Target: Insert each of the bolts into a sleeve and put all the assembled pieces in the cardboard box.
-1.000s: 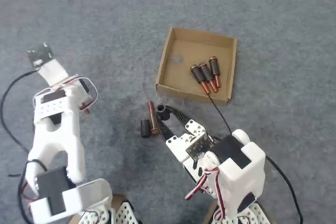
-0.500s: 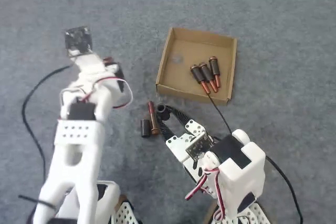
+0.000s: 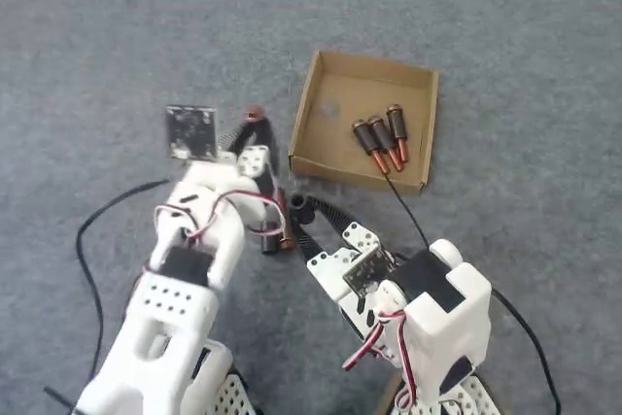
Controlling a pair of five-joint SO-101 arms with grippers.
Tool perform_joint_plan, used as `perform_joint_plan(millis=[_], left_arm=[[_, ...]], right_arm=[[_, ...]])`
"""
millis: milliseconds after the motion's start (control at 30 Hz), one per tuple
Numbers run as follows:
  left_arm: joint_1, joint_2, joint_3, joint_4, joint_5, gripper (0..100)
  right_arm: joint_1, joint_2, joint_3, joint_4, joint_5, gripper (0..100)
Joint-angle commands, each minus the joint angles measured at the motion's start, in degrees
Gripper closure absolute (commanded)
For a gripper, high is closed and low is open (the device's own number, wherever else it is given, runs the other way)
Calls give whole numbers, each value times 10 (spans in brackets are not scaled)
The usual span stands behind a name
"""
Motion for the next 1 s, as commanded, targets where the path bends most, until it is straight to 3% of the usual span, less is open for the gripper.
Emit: perform_joint_plan(millis=[0,167,967], left_arm=[[16,-80,-8,52,60,988],[17,-136,-5,95,84,988],[47,-143,36,126,84,989]], right_arm=[[-5,-3,-13,6,4,993],[-19,-3,-18,7,4,993],[-22,-3,-28,7,3,993]])
